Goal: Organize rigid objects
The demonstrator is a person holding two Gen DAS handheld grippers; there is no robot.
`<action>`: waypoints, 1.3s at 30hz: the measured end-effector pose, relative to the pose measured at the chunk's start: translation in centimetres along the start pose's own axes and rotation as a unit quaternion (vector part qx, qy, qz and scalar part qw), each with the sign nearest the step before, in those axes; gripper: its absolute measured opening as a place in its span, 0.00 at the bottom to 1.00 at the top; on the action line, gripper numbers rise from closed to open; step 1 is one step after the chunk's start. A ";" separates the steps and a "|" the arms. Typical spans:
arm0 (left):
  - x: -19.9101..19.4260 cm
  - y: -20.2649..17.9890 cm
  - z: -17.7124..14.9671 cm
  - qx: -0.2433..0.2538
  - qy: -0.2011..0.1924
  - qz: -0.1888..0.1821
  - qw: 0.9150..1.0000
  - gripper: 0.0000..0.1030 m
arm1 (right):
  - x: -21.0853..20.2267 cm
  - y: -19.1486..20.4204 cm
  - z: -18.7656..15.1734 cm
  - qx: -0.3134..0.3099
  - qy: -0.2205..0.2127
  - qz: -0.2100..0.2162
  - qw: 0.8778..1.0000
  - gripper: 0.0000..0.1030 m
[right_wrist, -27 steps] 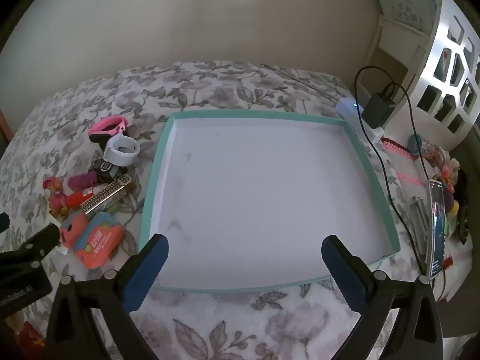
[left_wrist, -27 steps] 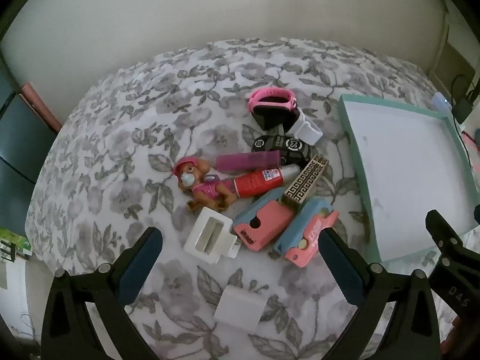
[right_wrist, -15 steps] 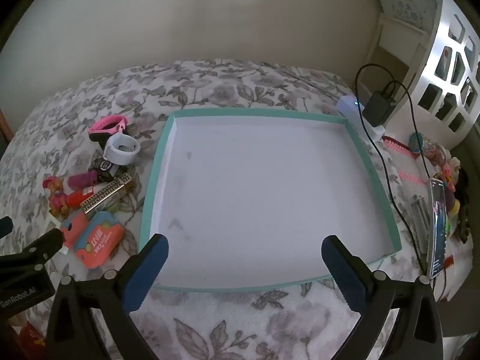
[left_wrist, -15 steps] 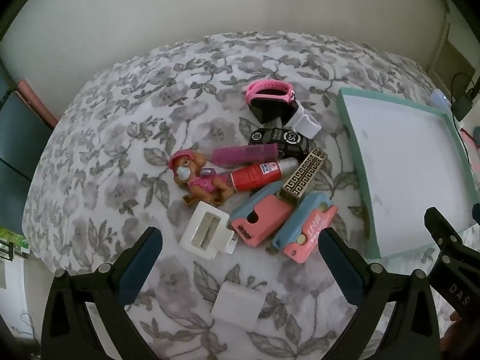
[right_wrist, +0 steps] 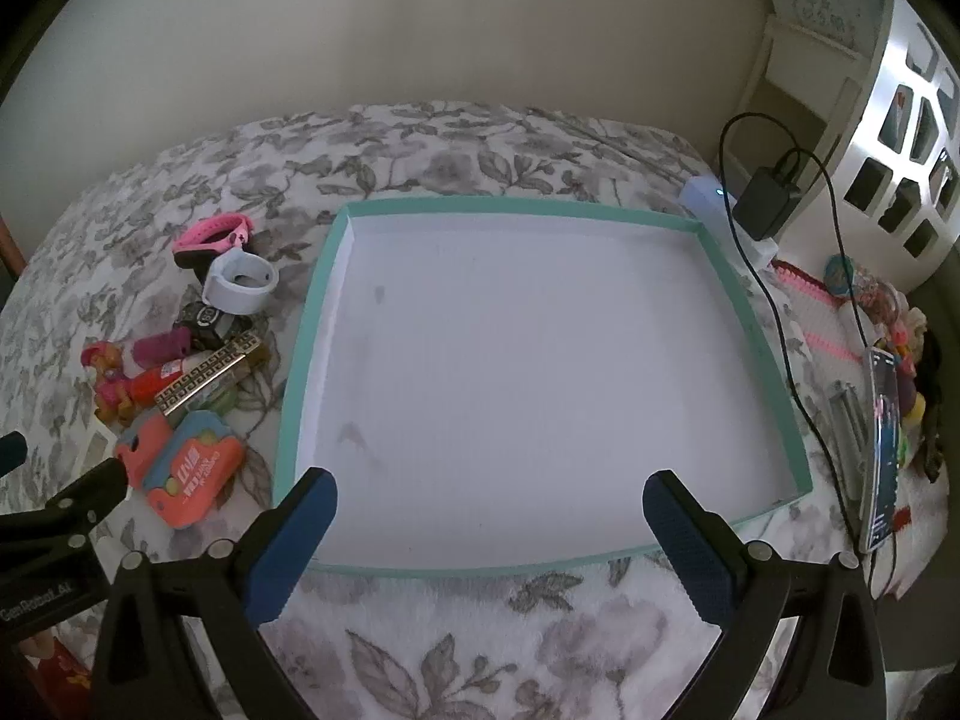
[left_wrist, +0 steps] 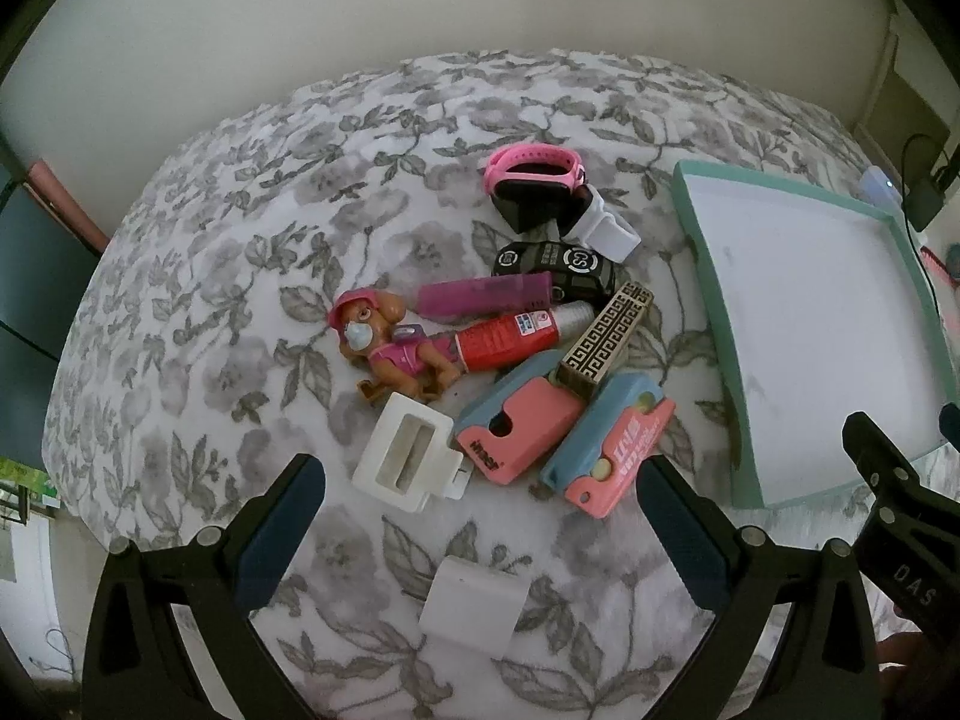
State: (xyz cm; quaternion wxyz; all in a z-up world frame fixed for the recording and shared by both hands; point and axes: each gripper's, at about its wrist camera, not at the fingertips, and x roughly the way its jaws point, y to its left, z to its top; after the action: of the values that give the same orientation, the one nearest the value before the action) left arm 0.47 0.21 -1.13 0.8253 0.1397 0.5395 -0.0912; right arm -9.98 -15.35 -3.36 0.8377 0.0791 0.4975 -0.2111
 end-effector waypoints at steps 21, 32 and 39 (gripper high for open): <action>0.1 0.0 0.0 0.001 0.004 -0.004 1.000 1.00 | -0.1 -0.4 0.0 0.013 -0.001 -0.007 1.000 1.00; 0.2 0.1 0.0 -0.001 0.007 -0.005 1.000 1.00 | 0.1 -0.2 0.0 0.010 0.003 -0.002 1.000 1.00; 0.3 0.0 -0.1 -0.002 0.009 -0.006 1.000 1.00 | 0.3 -0.2 -0.1 0.009 0.008 -0.001 1.000 1.00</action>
State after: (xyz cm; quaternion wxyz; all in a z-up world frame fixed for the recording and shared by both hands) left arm 0.50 0.26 -1.43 0.8203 0.1359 0.5476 -0.0938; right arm -10.00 -15.56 -3.67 0.8328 0.0877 0.5023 -0.2156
